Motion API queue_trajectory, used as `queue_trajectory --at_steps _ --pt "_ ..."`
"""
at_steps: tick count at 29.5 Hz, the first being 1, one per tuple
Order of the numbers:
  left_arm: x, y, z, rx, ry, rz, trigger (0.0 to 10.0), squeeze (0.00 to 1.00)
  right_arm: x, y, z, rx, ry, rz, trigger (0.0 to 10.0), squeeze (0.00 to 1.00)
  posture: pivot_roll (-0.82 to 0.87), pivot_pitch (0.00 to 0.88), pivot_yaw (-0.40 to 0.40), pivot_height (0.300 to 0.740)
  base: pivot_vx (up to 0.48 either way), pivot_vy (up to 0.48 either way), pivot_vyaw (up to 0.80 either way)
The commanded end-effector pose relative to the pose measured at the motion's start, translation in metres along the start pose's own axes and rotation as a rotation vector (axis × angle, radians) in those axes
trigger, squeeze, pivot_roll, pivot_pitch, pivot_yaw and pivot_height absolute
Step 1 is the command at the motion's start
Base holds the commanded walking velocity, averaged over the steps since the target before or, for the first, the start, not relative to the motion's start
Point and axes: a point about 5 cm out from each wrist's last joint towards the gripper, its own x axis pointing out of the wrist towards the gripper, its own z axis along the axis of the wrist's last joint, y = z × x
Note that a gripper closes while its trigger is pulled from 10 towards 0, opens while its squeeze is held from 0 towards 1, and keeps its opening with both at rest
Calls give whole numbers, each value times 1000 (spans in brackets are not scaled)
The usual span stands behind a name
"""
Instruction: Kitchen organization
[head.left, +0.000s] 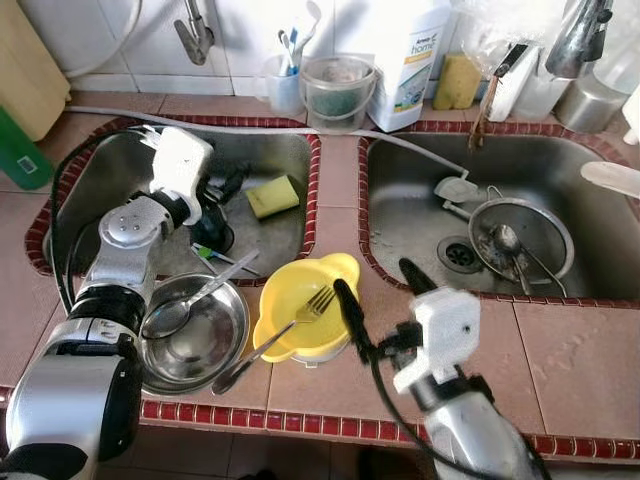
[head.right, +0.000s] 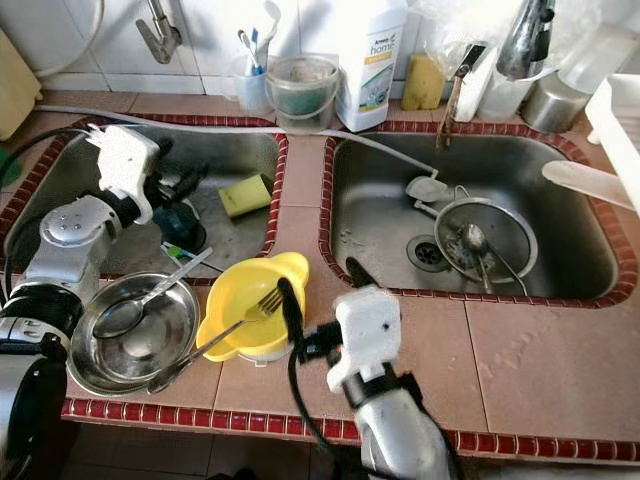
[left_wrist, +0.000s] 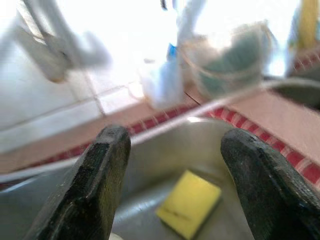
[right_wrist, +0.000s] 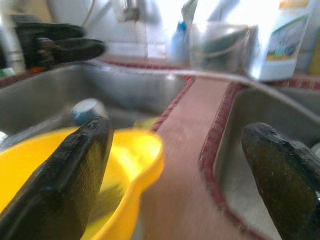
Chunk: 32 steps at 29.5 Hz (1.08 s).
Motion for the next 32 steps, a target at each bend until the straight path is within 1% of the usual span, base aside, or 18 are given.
queue_trajectory --at_steps 1,2,5,8,9,10,11,12,14,17,19,20,23,24,25,26,28,32 --pt "-6 3 -1 -39 0 45 10000 0 6 -5 -1 8 -17 -29 10000 0 -271 98 70 740 0 0 0" --pt "-6 3 -1 -39 0 45 10000 0 6 -5 -1 8 -17 -29 10000 0 -271 98 70 740 0 0 0" --pt "-12 2 4 -51 -21 80 10000 0 18 -8 -2 3 -44 -20 10000 0 -233 78 57 740 0 0 0" --pt "-16 1 6 -58 -26 102 10000 0 25 -10 -3 -1 -55 -18 10000 0 -225 72 52 740 0 0 0" --pt "-18 1 6 -69 -25 117 10000 0 27 -11 -3 -1 -58 -20 10000 0 -208 59 41 740 0 0 0" --pt "-23 -1 6 -91 -21 159 10000 0 35 -15 -4 -3 -67 -37 10000 0 -200 52 33 740 0 0 0" --pt "-28 -3 7 -90 -25 178 10000 0 40 -18 -5 1 -67 -53 10000 0 -197 50 30 740 0 0 0" --pt "-32 -6 3 -117 -18 210 10000 0 44 -22 -6 6 -58 -72 10000 0 -186 40 19 740 0 0 0" --pt "-33 -7 2 -130 -16 223 10000 0 45 -23 -7 8 -57 -77 10000 0 -183 38 17 740 0 0 0" --pt "-39 -19 -4 -138 0 255 10000 0 51 -26 -9 -3 -59 -99 10000 0 -173 30 7 740 0 0 0" --pt "-41 -31 -8 -133 7 261 10000 0 55 -31 -11 -12 -49 -133 10000 0 -162 20 -5 740 0 0 0" --pt "-41 -37 -11 -154 20 280 10000 0 60 -36 -13 -16 -45 -165 10000 0 -160 15 -7 740 0 0 0" --pt "-44 -44 -12 -185 46 293 10000 0 65 -43 -16 2 -38 -215 10000 0 -160 9 -10 740 0 0 0" --pt "-47 -49 -14 -201 58 298 10000 0 68 -47 -16 -15 -43 -233 10000 0 -162 8 -9 740 0 0 0" --pt "-47 -49 -14 -201 58 298 10000 0 68 -47 -16 -15 -43 -233 10000 0 -162 8 -9 740 0 0 0" --pt "-49 -54 -17 -215 68 299 10000 0 70 -49 -16 -32 -49 -229 10000 0 -166 2 -10 740 0 0 0" --pt "-49 -59 -21 -252 85 300 10000 0 72 -51 -18 -24 -44 -240 10000 0 -169 0 -10 740 0 0 0" --pt "-50 -66 -21 -234 72 288 10000 0 75 -54 -20 -59 -50 -246 10000 0 -171 0 -12 740 0 0 0"
